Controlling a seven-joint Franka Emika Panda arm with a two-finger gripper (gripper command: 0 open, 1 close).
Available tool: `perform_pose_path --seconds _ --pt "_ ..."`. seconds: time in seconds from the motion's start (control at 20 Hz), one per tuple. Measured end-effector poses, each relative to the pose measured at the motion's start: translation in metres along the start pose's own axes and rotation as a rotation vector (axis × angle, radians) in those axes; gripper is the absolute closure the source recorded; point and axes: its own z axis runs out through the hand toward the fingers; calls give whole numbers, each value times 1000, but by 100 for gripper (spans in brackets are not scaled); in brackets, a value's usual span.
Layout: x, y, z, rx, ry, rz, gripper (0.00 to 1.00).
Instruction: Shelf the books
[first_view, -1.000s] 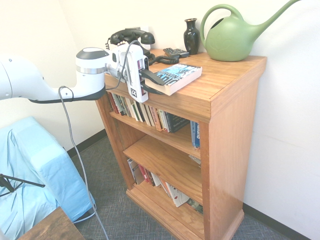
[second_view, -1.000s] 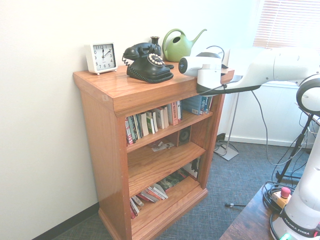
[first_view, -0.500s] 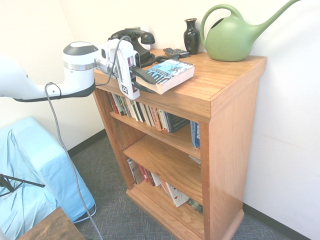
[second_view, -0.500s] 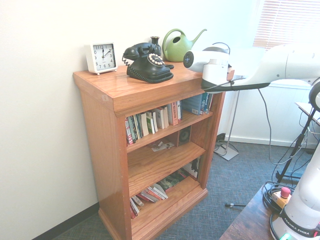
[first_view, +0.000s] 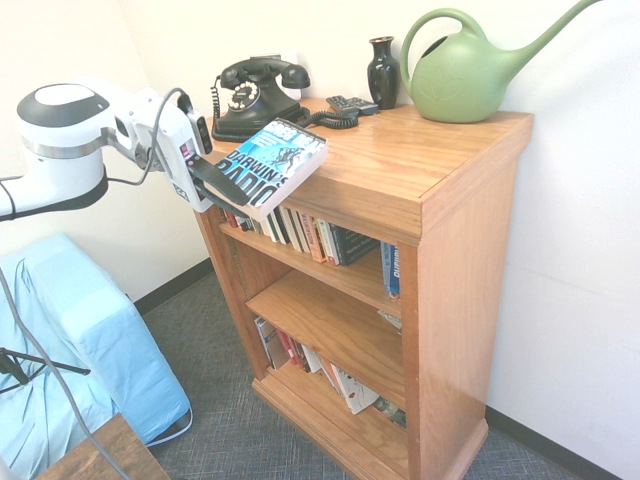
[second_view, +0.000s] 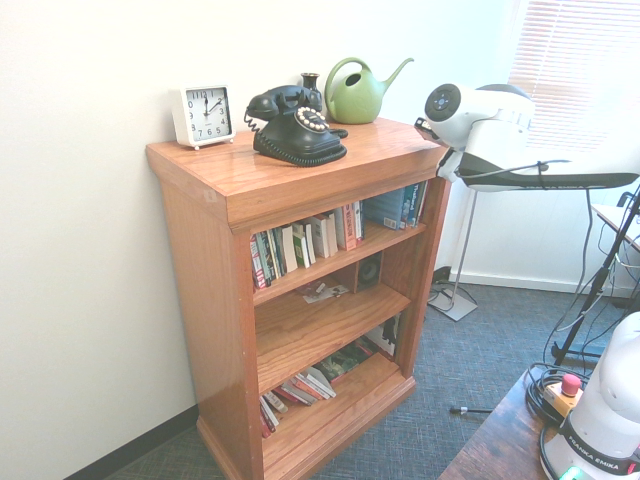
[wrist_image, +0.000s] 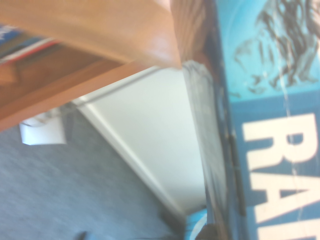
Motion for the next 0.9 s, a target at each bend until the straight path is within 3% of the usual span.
perform_pose_path --seconds 0.25,0.55,0.75,0.9 --pt "-64 30 -4 94 -56 85 100" --pt "-142 27 -13 163 -89 142 100" --pt "-157 28 2 195 -107 161 100" --pt "-150 38 37 233 -136 193 100"
